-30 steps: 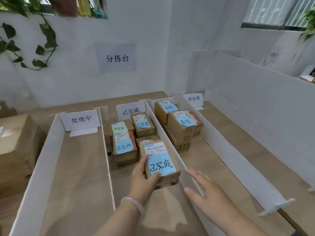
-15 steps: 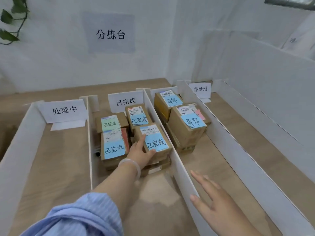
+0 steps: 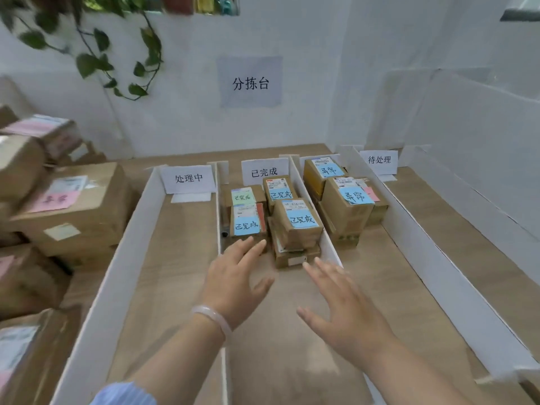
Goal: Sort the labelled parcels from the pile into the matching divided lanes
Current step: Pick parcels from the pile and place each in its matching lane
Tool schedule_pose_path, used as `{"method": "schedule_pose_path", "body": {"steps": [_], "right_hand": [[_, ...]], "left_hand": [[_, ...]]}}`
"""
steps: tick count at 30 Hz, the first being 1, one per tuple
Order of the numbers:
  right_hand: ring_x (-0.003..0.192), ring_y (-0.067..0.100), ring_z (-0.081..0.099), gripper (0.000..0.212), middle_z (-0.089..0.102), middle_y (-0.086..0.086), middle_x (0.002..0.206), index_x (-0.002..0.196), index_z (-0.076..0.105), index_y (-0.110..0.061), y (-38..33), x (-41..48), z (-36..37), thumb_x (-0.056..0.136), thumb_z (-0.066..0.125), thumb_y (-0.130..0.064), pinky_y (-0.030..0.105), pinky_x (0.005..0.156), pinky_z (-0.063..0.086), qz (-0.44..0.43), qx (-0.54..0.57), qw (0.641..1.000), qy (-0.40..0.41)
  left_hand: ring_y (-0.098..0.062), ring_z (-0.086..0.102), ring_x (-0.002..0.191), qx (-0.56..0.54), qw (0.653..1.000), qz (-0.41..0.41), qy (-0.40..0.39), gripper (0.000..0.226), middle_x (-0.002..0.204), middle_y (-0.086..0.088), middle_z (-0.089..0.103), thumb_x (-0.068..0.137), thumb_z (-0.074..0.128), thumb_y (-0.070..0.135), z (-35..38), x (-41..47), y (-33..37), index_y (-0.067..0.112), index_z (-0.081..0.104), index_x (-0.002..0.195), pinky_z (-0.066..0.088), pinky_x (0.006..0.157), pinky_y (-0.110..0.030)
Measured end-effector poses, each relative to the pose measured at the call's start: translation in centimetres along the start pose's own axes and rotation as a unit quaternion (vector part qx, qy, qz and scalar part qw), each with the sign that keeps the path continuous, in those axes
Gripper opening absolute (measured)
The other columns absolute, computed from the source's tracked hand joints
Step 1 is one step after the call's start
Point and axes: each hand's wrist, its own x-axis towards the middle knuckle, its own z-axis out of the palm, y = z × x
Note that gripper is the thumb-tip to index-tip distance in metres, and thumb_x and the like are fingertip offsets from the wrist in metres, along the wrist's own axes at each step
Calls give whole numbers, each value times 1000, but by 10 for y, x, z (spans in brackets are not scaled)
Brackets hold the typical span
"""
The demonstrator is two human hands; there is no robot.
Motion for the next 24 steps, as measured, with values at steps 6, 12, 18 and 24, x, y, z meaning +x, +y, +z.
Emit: {"method": "schedule_pose_path", "body": {"steps": [6, 12, 18, 24], "right_hand": [[147, 4, -13, 77, -7, -19, 160, 151, 0, -46, -70, -34, 22, 90, 41, -67, 30, 119, -1, -86, 35, 995, -30], [148, 6, -11, 88, -7, -15, 162, 151, -2, -45, -155, -69, 48, 74, 21, -80, 26, 117, -5, -164, 53, 982, -73], [147, 4, -12, 77, -11, -22, 158, 141, -11, -54, -222, -79, 60, 78, 25, -79, 25, 119, -4, -230, 52, 969, -78], [146, 0, -9, 74, -4, -23, 159, 149, -3, -47, -315, -51, 75, 93, 42, -62, 24, 118, 0, -253, 55, 963, -69]], "left_hand": [[-29, 52, 129, 65, 994, -56, 69, 65, 139, -5, 56, 80, 53, 58, -65, -126, -13, 27, 53, 136, 46, 101, -53], [-27, 57, 124, 131, 975, -160, 85, 68, 136, -4, 59, 77, 48, 62, -125, -218, -29, 27, 56, 135, 49, 98, -47], [-16, 34, 142, 120, 956, -238, 125, 76, 154, 8, 37, 77, 35, 71, -174, -267, -63, 38, 40, 146, 33, 112, -41], [-7, 11, 148, 76, 947, -285, 130, 71, 160, 17, 14, 85, 41, 69, -219, -295, -142, 47, 21, 150, 16, 122, -35]]}}
